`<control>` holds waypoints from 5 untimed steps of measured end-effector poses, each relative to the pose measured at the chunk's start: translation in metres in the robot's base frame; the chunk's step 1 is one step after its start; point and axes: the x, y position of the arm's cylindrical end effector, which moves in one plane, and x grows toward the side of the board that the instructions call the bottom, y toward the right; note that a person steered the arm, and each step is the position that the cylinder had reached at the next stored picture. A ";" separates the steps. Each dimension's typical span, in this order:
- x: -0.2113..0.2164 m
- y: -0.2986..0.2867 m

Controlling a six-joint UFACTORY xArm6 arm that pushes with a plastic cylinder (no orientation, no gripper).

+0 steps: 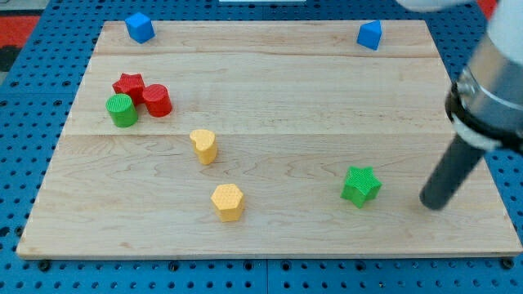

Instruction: Slide the green star closer to the red circle

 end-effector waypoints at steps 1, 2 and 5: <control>-0.036 -0.074; -0.108 -0.161; -0.057 -0.184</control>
